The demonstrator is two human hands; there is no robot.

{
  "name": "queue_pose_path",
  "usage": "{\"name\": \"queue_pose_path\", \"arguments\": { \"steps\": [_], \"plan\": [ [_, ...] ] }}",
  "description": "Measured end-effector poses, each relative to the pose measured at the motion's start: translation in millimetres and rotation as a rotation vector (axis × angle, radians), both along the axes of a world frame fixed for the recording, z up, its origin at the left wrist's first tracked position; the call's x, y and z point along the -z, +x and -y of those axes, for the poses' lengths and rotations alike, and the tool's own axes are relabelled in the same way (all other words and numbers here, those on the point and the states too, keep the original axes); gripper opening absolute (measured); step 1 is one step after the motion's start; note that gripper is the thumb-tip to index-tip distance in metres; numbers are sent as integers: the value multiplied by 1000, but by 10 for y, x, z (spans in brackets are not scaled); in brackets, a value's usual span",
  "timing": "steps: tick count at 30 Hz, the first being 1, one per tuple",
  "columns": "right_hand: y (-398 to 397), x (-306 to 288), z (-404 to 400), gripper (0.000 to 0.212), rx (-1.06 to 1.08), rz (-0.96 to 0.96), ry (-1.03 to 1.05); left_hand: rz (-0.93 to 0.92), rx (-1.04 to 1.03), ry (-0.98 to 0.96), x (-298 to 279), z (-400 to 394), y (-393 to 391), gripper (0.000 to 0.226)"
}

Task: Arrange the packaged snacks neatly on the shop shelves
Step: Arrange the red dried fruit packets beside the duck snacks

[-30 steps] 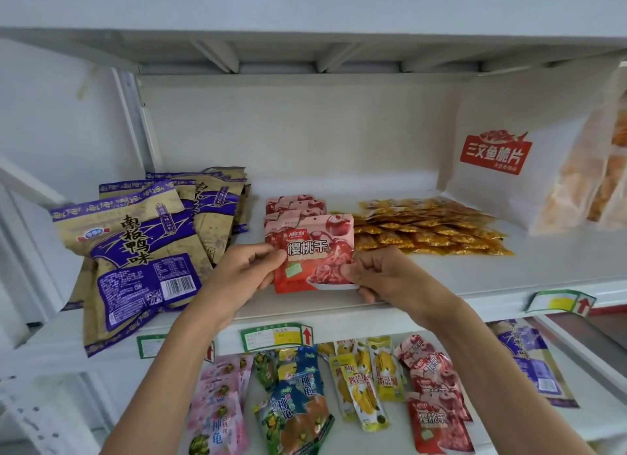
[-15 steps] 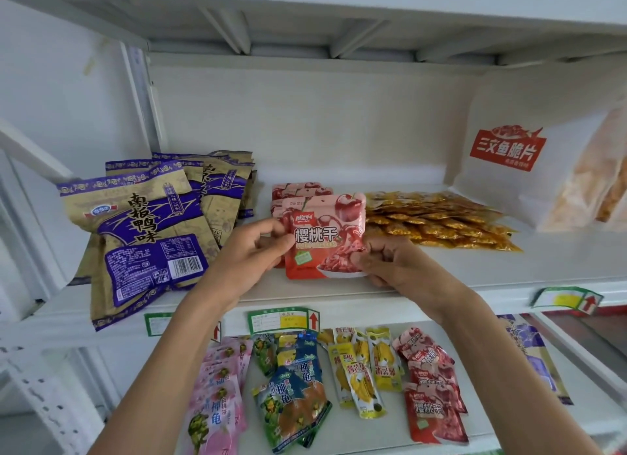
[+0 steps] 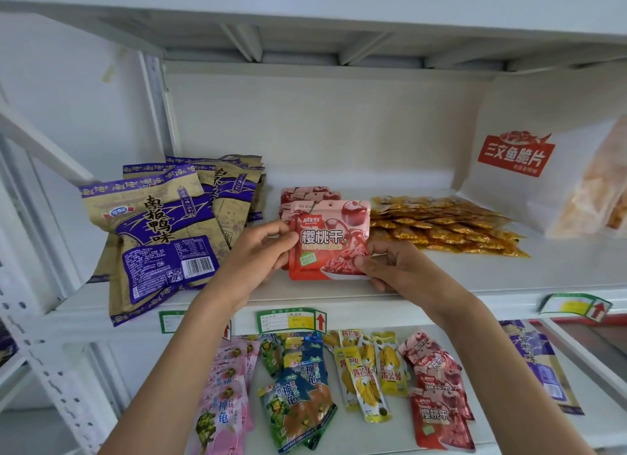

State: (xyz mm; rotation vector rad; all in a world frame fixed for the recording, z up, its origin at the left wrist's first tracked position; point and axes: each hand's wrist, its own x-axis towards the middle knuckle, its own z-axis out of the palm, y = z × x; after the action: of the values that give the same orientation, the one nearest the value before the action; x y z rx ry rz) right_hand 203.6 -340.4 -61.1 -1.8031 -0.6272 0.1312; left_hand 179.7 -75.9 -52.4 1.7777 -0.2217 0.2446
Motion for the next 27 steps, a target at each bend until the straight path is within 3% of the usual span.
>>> {"name": "queue_pose_path", "arguments": {
  "steps": [4,9,14,17,19,22,24,27],
  "plan": [
    [29,31,4,19,4,37,-24,-68,-1,-24,20,-20,28,33],
    [53,39,7,40,6,76,-16,-67,17,-42,-3,-7,-20,27],
    [60,52,11,19,-2,96,4,-67,0,-70,-50,27,-91,23],
    [21,65,-15,18,39,139,15,36,-120,-65,-90,115,-194,25],
    [-23,70,-55,16,121,177,33,117,-188,-26,-113,189,-262,37],
    [-128,77,-201,10,232,344,-34,88,-71,115,-105,386,-402,63],
    [-234,81,-332,24,178,485,-107,89,-11,57,-127,511,-445,54],
    [-300,49,-367,43,95,557,-143,133,-95,-143,-206,478,-403,29]
  ]
}}
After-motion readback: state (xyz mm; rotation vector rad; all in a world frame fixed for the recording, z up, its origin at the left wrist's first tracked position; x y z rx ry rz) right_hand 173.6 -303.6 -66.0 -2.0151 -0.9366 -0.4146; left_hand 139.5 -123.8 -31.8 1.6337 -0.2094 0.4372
